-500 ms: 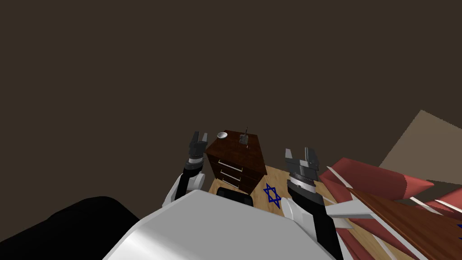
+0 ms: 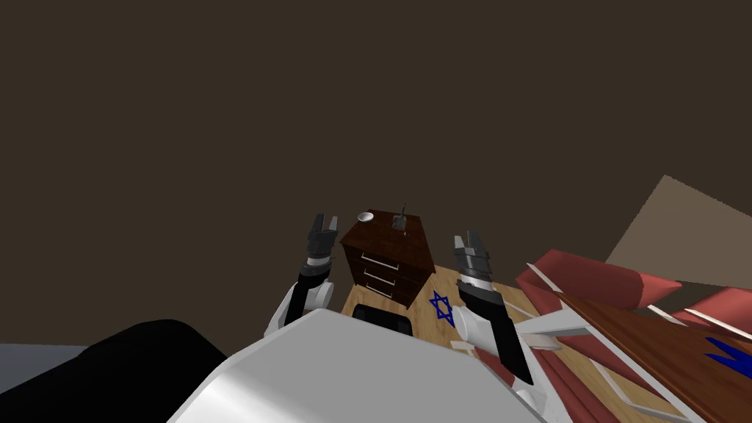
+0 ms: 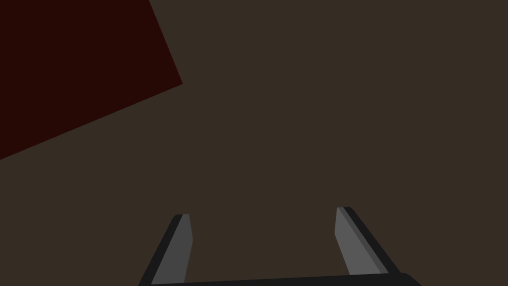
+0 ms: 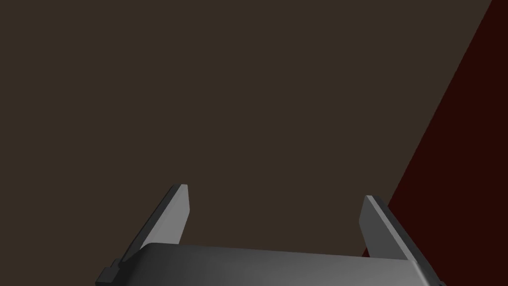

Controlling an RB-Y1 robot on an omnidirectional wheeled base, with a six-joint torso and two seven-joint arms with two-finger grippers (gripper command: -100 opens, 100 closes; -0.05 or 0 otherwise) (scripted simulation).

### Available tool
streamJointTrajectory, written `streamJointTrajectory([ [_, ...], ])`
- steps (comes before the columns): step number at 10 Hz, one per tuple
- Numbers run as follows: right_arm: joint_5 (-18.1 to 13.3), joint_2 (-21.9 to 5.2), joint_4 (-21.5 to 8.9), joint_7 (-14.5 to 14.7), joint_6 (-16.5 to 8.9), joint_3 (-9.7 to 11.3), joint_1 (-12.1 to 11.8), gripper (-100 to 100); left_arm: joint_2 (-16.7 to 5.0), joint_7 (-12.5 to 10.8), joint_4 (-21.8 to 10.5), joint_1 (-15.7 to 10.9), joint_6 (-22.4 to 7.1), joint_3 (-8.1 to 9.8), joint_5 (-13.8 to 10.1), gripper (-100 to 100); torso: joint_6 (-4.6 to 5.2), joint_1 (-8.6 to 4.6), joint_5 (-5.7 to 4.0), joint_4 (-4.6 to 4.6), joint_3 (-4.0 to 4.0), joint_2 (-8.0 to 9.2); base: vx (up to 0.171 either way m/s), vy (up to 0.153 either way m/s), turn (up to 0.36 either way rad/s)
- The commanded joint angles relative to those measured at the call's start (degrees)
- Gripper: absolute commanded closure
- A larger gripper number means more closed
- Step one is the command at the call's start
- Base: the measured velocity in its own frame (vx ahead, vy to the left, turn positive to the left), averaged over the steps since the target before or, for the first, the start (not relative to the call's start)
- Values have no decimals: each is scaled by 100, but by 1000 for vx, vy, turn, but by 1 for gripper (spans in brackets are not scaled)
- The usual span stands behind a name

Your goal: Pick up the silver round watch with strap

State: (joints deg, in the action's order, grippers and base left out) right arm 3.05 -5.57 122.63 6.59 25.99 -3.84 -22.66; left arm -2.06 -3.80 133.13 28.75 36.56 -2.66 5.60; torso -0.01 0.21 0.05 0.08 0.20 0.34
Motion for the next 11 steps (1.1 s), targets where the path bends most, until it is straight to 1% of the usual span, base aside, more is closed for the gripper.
streamJointTrajectory([
  [1,-137,-95,-198,224,-208,-4,264,-100,0,0,0,0,0,0,0,0,0,0,0,0,0,0,-77,66,9],
  [4,-468,-224,-677,668,-686,-15,824,-100,0,0,0,0,0,0,0,0,0,8,2,-2,-5,-8,-74,77,14],
  [5,-468,-224,-685,668,-686,-15,908,-100,0,0,0,0,0,0,0,0,1,10,2,-3,-6,-10,-44,52,4],
  [7,-736,-295,-1076,968,-1030,-24,1306,-100,0,0,0,1,0,0,0,0,1,-5,-1,-5,-13,-22,-39,49,29],
  [8,-736,-295,-1076,968,-1052,-24,1375,-100,0,0,0,1,0,0,0,0,1,1,0,-5,-13,-22,-36,43,7],
  [9,-883,-326,-1290,1114,-1246,-30,1569,-100,0,0,0,1,0,0,0,0,2,-4,0,-5,-13,-23,-37,38,22],
  [10,-883,-326,-1290,1114,-1246,-30,1614,-100,0,0,0,1,0,0,0,0,1,-6,-1,-6,-14,-23,-25,30,15],
  [11,-1038,-355,-1515,1256,-1447,-37,1841,-100,0,0,0,1,0,0,0,0,2,-10,-1,-6,-15,-27,-17,31,28],
])
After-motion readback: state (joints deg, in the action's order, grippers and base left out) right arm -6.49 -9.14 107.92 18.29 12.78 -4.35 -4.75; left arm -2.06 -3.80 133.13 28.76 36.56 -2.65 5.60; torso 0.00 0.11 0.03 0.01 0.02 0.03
